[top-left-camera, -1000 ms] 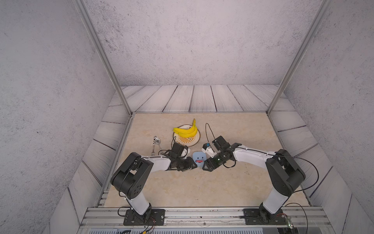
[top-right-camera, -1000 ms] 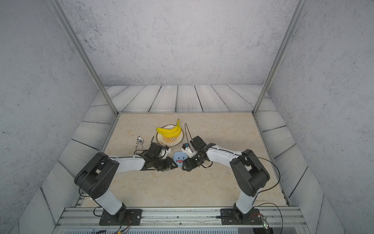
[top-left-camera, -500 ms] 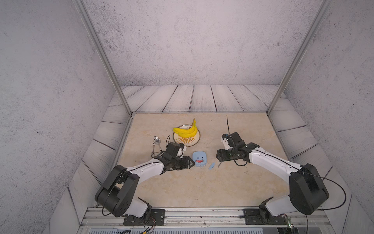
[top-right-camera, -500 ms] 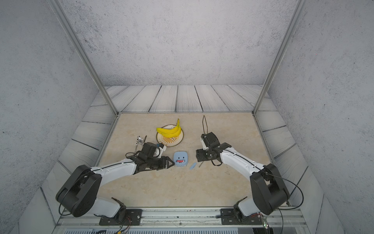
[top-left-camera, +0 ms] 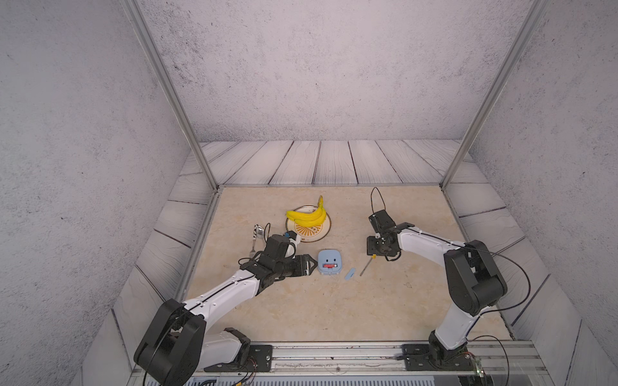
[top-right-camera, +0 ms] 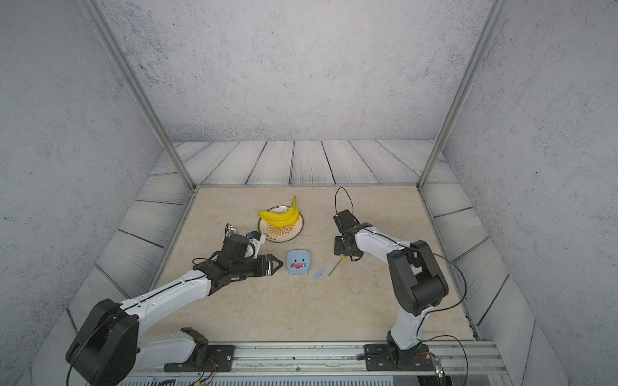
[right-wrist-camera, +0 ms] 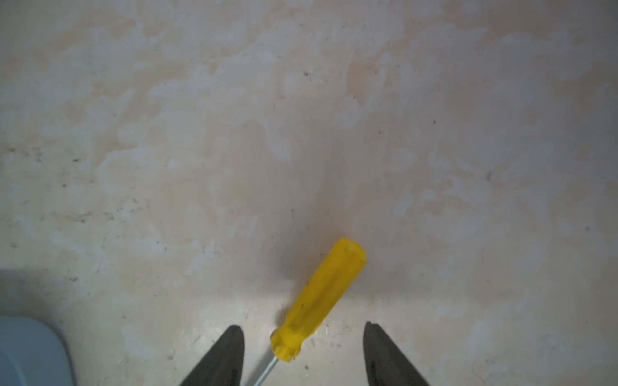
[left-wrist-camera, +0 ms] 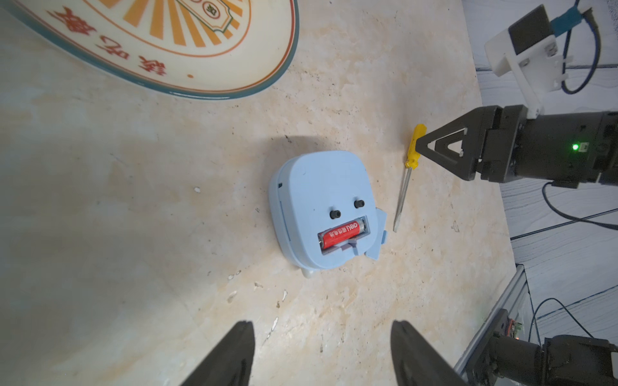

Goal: Remove the battery from the alarm
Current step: Pick up the screwdriver from the center of the board.

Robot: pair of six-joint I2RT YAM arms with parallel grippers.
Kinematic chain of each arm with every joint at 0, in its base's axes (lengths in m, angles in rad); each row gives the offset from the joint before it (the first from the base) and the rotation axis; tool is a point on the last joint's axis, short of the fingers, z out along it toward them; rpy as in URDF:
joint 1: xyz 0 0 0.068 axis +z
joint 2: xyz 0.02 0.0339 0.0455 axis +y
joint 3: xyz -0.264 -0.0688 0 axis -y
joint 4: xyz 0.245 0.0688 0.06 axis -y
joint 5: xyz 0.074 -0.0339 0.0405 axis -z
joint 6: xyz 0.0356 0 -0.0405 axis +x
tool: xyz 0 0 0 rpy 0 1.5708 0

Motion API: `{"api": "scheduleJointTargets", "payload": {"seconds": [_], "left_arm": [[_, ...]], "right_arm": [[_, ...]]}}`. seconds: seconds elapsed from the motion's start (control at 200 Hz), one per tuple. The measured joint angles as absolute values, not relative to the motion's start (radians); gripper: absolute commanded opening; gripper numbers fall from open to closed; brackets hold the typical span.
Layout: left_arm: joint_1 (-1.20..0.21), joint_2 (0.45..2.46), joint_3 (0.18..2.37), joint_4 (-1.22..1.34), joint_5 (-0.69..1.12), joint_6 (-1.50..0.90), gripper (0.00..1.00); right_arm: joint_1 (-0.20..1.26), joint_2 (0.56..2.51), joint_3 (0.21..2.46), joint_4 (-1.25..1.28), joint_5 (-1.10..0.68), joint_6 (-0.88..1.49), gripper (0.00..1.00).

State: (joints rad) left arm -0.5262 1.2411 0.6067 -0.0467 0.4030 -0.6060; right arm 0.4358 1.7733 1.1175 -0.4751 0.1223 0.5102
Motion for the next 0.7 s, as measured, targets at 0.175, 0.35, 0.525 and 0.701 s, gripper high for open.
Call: {"api": "scheduleJointTargets", "payload": {"seconds": [0.175, 0.35, 0.525, 0.701], "left_arm": [[-0.525, 1.231, 0.587, -0.062, 0.398, -0.606, 0.71], [-0.525, 1.211, 0.585, -0.064, 0.403, -0.603, 0.70], [-0.525, 1.190, 0.583, -0.035, 0.440, -0.590, 0.69], [-0.526, 1.183, 0.576, 0.053, 0.516, -0.583, 0.69]], "right_arm": [[0.433, 1.826, 1.123, -0.463, 0.113, 0.536, 0.49], [0.428, 1.840, 1.118, -0.451, 0.103, 0.553, 0.33], [0.413, 1.804, 1.073, -0.411, 0.070, 0.567, 0.16], [0.410, 1.664, 1.004, -0.394, -0.001, 0.569, 0.08]]}}
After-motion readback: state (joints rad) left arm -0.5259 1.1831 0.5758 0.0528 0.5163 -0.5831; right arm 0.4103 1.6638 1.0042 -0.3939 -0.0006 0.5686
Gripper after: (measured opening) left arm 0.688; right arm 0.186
